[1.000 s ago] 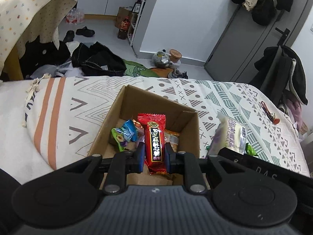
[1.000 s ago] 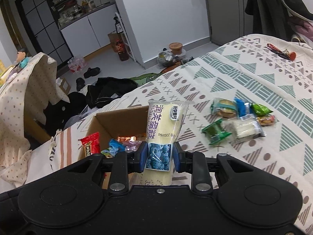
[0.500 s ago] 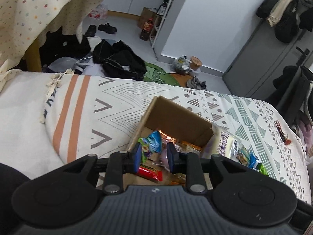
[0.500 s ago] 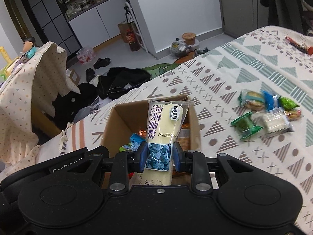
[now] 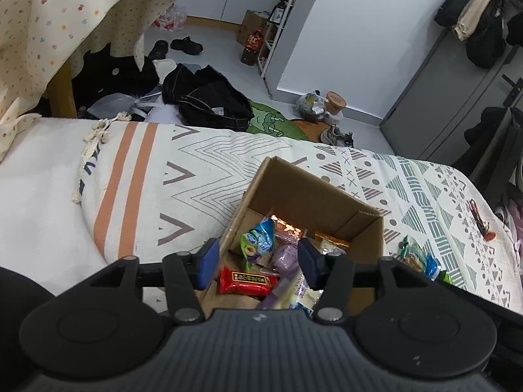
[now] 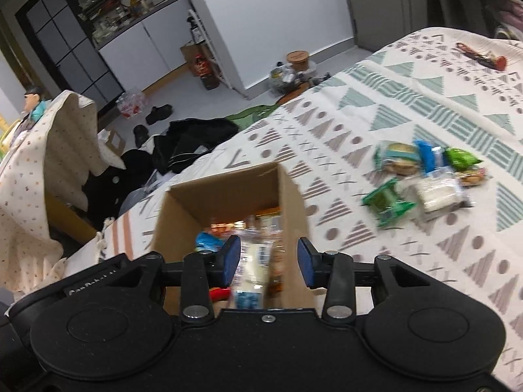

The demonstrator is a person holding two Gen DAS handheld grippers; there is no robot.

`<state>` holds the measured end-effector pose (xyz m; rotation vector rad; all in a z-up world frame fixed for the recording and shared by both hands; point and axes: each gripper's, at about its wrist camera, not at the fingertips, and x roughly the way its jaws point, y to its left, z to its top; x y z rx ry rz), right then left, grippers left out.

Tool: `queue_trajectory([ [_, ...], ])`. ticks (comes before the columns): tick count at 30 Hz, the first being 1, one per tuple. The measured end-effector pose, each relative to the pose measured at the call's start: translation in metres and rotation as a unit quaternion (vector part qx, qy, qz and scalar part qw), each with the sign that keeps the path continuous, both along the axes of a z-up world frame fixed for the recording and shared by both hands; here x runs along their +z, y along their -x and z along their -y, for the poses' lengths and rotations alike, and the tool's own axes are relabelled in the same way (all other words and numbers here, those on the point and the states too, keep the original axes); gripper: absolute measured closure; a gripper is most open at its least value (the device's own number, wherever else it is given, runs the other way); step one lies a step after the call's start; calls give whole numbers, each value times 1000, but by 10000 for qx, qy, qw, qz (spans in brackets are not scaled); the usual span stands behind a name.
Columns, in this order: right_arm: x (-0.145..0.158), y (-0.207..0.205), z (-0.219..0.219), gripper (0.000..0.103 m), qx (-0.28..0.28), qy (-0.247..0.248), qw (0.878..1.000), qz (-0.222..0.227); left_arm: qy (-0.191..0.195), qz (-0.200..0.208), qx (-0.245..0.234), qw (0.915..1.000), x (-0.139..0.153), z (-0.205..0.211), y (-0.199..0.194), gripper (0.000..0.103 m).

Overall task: Organize snacks
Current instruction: 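Carry both packs over the cardboard box and open both grippers to drop them, then move both tools back over the snack pile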

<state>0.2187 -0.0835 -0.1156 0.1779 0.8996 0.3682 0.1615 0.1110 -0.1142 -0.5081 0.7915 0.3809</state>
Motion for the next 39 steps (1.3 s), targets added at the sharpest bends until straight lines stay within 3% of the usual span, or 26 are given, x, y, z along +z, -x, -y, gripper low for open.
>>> queue_trajectory([
  [6,3,4,25,56,-111,142,9998,85,-160,-7,-110,9998,2,14,-1,32],
  [13,5,7,55,42,-234,284,9991,224,-392,-48,-410,9984,6,38,-6,23],
  [23,10,2,107,37,-499,411,9972,371,-604,17,-820,9948,11,72,-11,21],
  [39,2,-30,154,28,-542,367,9967,489,-962,5,-1755,9798,22,139,-54,21],
])
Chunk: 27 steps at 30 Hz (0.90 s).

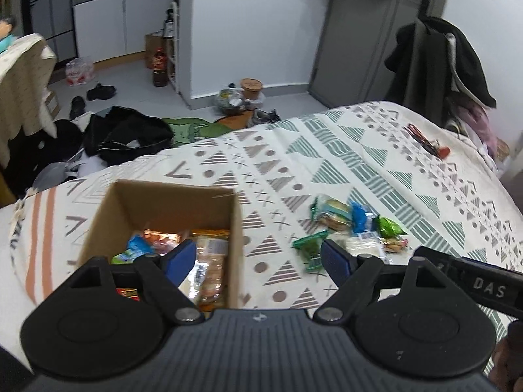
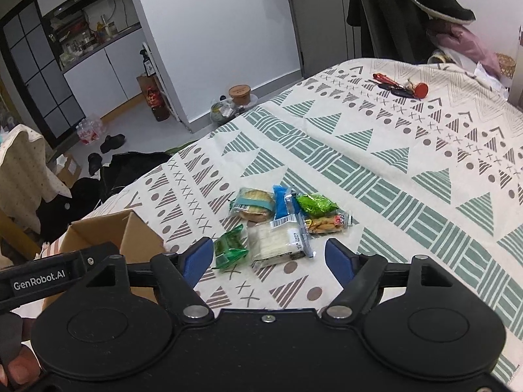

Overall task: Organize snacks
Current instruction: 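Move both tools back over the snack pile, then grasp the green square pack with the left gripper while the right grasps the clear bread pack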

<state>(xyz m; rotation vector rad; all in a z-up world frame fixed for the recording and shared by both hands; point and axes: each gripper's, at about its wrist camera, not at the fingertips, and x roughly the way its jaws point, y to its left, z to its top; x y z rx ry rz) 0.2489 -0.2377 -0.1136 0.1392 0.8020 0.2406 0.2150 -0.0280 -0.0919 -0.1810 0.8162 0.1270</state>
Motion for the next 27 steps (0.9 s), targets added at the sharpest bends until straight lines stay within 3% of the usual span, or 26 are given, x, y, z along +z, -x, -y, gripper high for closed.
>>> queue_trajectory([
  [7,-24,-14,14,28,-88,-182,9997,-155,-54,-132,-345,9993,-11,22,-31,21],
  [16,-49,-40,22,28,-105,-358,9986,-377,-133,-316,-351,9988,-32,36,-69,21],
  [27,-83,-67,26,29,-70,-554,9955,-770,86,-568,-347,9977,-71,49,-101,24],
])
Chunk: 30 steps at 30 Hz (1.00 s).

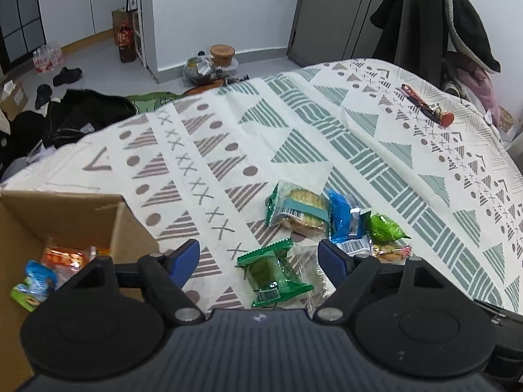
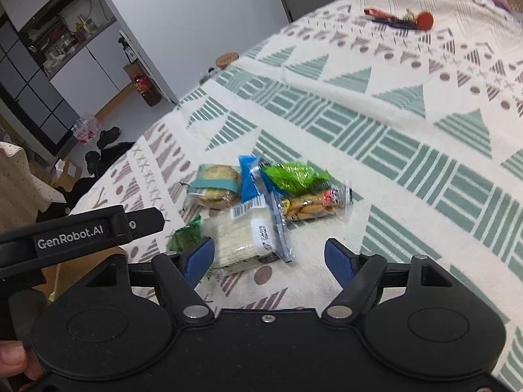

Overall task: Organize snacks
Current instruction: 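Grasp the green square pack with the left gripper while the right grasps the clear bread pack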

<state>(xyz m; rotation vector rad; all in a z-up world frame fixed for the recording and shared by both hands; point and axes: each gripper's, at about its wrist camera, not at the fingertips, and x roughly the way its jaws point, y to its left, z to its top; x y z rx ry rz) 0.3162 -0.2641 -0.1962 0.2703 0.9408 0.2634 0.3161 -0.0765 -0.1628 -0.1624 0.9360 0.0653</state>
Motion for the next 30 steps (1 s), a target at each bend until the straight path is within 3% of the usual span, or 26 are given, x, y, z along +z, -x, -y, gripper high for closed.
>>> queue_trajectory([
  [6,-17,-10,6,34,-39,-130,9996,-228,3,-167,-24,9999,-23,0,-11,24],
  [11,-25,-16,18,35,-145,-598,9976,-312,70,-446,59,9990,-47,-2,-21,31],
  [17,-26,-18,17,35,-140,-661,9972,-311,152,-544,-52,9984,-56,0,-18,51],
  [19,-27,-18,13,35,-86,-653,9974,-281,222,-515,-130,9983,-55,1,-16,65],
  [22,-31,-26,7,35,-55,-653,9975,-254,273,-458,-236,9983,-55,4,-12,72],
  [25,-33,-29,3,35,-7,-642,9977,-222,244,-392,-244,9986,-55,4,-8,73],
  [27,-33,-27,1,41,24,-568,9982,-201,258,-374,-268,9986,-54,5,-4,73],
  [28,-32,-25,1,51,57,-611,9978,-231,268,-385,-283,9985,-54,6,-2,73],
  [30,-34,-24,3,59,92,-833,9958,-361,265,-365,-318,9985,-54,8,2,73],
])
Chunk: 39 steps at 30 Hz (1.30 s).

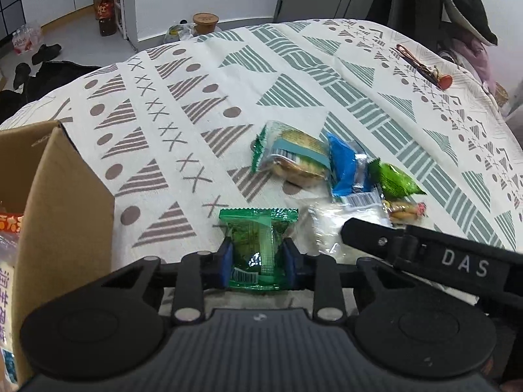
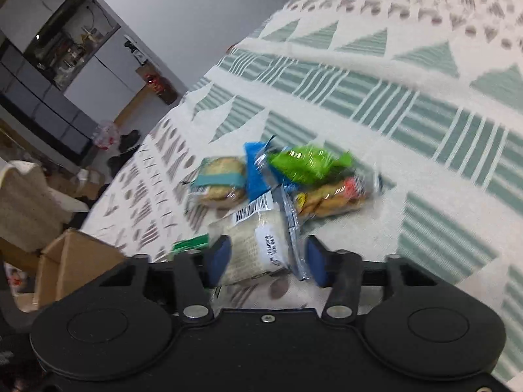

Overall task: Organize snacks
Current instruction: 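Grasp the green square pack with the left gripper while the right grasps the clear bread pack, then carry both packs into the cardboard box and open both grippers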

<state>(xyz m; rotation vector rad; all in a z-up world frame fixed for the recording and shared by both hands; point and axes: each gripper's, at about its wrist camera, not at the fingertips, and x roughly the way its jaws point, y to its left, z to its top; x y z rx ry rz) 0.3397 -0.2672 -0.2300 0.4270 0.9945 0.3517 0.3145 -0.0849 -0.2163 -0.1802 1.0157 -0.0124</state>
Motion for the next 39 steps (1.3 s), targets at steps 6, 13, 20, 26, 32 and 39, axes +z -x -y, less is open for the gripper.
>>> queue_trajectory([
  [6,7,9,4,77,-51,-27,10000,18,93,-11,137,9999,4,-7,12,73],
  [13,25,33,2,87,-219,18,9996,152,56,300,10,9995,31,-7,31,73],
  [20,57,62,5,88,-262,68,9974,665,-56,517,94,9986,57,-10,54,73],
  [26,82,78,6,88,-453,231,9943,936,-34,634,219,9977,85,-20,75,73],
  [32,108,98,-6,88,-422,295,9916,1184,-5,775,395,9962,118,-37,97,73],
  [39,132,119,-17,88,-475,202,9901,1309,35,886,514,9947,144,-57,114,73],
])
